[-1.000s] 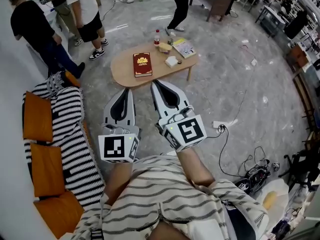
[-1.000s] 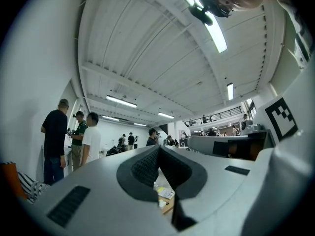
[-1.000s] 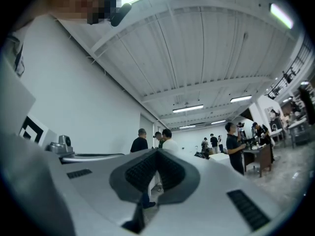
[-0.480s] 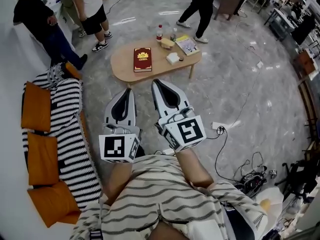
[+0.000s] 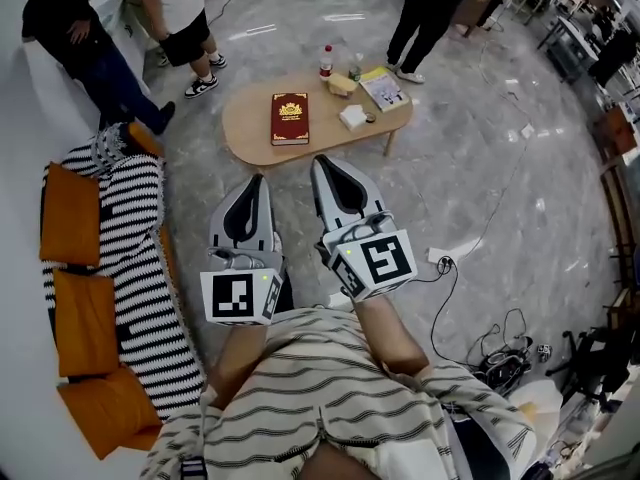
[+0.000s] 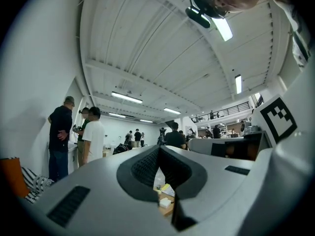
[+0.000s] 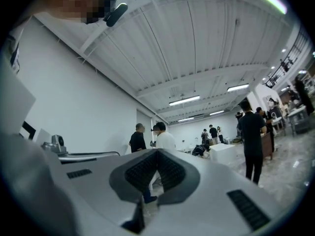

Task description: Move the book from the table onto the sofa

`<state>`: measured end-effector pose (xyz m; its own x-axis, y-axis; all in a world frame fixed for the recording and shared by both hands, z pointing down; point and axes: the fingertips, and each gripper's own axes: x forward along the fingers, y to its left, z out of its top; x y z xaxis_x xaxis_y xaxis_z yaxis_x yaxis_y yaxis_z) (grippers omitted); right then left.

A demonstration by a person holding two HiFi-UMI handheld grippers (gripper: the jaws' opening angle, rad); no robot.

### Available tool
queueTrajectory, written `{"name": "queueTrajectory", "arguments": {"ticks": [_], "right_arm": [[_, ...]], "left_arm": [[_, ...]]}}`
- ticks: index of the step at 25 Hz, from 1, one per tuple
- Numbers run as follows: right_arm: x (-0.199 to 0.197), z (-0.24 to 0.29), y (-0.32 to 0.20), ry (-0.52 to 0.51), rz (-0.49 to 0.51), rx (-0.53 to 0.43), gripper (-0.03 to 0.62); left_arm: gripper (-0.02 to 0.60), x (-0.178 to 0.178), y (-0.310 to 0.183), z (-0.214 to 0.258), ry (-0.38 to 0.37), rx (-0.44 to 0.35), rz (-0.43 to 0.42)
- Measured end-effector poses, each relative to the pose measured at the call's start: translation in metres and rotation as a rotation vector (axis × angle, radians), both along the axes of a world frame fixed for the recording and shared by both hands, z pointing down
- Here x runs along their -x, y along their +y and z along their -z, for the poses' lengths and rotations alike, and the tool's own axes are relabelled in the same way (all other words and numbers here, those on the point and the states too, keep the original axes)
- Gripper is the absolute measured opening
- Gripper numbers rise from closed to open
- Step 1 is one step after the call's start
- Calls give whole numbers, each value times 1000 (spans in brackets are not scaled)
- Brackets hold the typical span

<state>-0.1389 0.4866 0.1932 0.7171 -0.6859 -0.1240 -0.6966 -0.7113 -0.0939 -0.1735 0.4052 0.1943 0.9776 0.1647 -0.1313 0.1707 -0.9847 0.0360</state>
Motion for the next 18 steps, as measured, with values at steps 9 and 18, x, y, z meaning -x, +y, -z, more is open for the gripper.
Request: {"name": "queueTrajectory", "arguments": {"ticks": [9,18], "right_arm": [[-114,-14,-57,-32,-20,16,14],[-237,-6,-119,-67,-81,38,14]], "left_arm": [[5,-120,-58,-12,-30,24,-33],[5,-251,-123,-10,-59,48,-94]]}}
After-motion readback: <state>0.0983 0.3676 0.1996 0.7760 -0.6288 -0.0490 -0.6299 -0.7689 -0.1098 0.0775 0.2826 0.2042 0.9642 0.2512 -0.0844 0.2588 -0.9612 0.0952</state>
